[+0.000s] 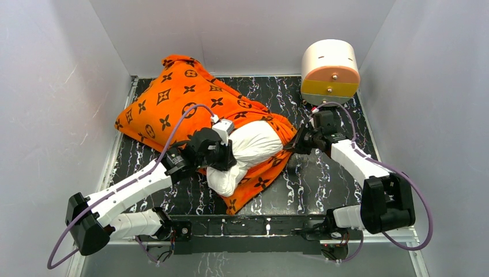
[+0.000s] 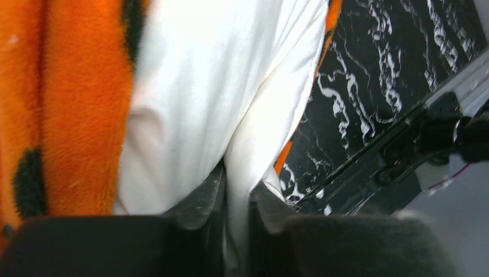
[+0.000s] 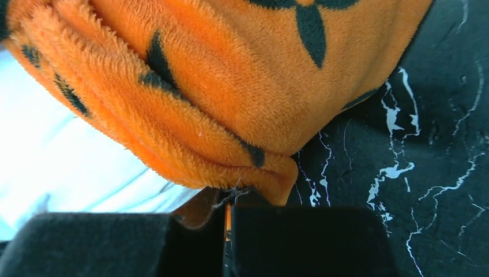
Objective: Remove the pillowcase from the pillow
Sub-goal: Remove the pillow from the pillowcase.
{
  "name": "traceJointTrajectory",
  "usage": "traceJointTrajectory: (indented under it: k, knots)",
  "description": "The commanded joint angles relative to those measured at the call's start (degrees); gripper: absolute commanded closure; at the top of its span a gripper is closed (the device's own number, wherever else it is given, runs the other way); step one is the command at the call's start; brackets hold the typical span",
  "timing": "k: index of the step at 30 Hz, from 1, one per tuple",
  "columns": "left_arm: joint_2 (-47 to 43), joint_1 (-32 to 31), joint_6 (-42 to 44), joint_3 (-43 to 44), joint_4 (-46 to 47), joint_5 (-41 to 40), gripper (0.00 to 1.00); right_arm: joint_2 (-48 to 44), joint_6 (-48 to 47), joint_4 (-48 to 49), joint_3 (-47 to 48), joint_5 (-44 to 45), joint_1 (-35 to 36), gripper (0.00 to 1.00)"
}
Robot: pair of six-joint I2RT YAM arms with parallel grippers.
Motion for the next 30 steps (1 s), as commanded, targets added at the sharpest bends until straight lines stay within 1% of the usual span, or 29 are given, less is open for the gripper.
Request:
traceJointTrajectory:
  k: [1,2,3,4,5,8,12,15,20,23,24,25,28,30]
  knots:
    - [-2.5,1.6,6.2,2.1,-6.5,3.4,0.69,0.0,-2.8,6.2,-3.8,6.3,-0.6,1.0]
    - [-1.7,1.5,7.6,3.3,-6.1,5.7,0.55,-0.6,-2.7,7.1,-4.4,4.9,-0.6,1.0]
    - [-0.8,1.6,8.5,4.7,-5.9,7.0,0.46,-1.2,-2.5,7.4,-4.7,3.9,-0.6,1.0]
    - [-0.1,1.5,9.6,6.0,-5.5,7.9,0.4,-1.9,-2.3,7.3,-5.1,3.6,-0.6,1.0]
    - [0.8,1.5,11.1,7.5,-5.1,8.7,0.36,-2.7,-2.2,6.9,-5.3,3.7,-0.6,1.0]
    - [4.6,1.5,16.0,13.0,-5.0,12.4,0.35,-4.8,-2.0,6.3,-6.1,3.9,-0.6,1.0]
    - [11.8,0.8,21.9,20.8,-6.3,19.1,0.3,-6.4,-0.8,8.1,-8.0,0.2,-0.6,1.0]
    - [18.3,-1.1,25.6,25.4,-9.0,20.3,0.28,-6.9,0.1,8.9,-8.8,-1.2,-0.6,1.0]
    - [27.9,-6.4,31.6,31.4,-12.9,12.7,0.26,-7.6,0.8,9.2,-10.0,-2.3,-0.6,1.0]
    - [32.7,-8.5,35.0,33.5,-14.7,6.6,0.22,-8.3,1.1,9.0,-10.4,-2.2,-0.6,1.0]
    - [34.0,-8.8,35.7,33.8,-14.9,5.3,0.18,-8.6,1.0,8.8,-10.4,-2.2,-0.6,1.0]
    - [35.2,-9.2,36.3,33.8,-14.7,3.6,0.17,-8.9,1.0,8.6,-10.4,-2.2,-0.6,1.0]
    - [39.1,-10.7,37.1,33.8,-14.6,-4.0,0.17,-9.7,0.8,8.4,-10.5,-1.9,-0.6,1.0]
    - [41.1,-11.2,36.8,33.0,-14.6,-9.2,0.19,-10.0,0.5,7.6,-10.1,-1.2,-0.6,1.0]
